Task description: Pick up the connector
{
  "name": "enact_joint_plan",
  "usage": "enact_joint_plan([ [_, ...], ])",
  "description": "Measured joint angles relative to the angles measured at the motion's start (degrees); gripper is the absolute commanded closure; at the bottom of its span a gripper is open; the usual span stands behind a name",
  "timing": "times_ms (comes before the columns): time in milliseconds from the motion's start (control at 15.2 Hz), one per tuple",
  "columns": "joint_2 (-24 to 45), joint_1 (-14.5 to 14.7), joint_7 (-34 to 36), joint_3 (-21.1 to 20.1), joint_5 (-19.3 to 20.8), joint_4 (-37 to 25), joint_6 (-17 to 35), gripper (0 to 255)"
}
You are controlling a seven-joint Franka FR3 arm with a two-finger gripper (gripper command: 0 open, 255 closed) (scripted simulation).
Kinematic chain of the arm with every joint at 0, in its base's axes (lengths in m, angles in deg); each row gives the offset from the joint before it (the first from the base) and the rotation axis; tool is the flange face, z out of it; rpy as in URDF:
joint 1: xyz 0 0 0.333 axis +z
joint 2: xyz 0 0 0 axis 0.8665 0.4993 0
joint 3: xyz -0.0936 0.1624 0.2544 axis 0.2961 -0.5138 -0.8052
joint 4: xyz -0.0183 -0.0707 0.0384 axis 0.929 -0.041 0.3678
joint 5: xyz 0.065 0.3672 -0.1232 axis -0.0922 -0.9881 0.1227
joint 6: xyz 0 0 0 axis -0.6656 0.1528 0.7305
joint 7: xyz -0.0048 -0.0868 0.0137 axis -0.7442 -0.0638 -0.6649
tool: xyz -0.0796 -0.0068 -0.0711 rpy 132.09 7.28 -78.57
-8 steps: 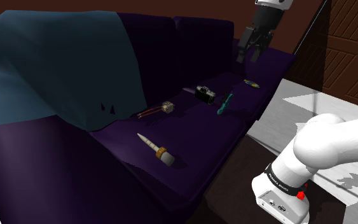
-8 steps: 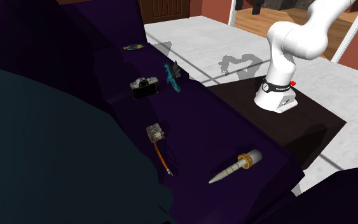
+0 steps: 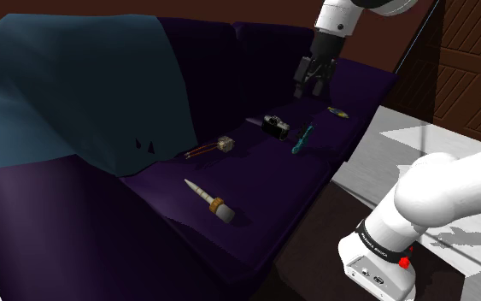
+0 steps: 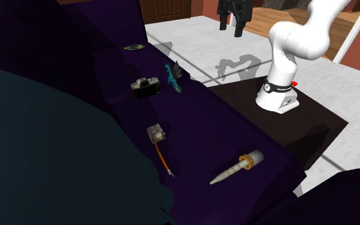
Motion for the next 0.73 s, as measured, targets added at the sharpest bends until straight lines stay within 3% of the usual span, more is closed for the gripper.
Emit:
enact_joint_plan([
  [726,20.3,0.2,-2.5,-1.1,1.3,-1.9,17.8,0],
])
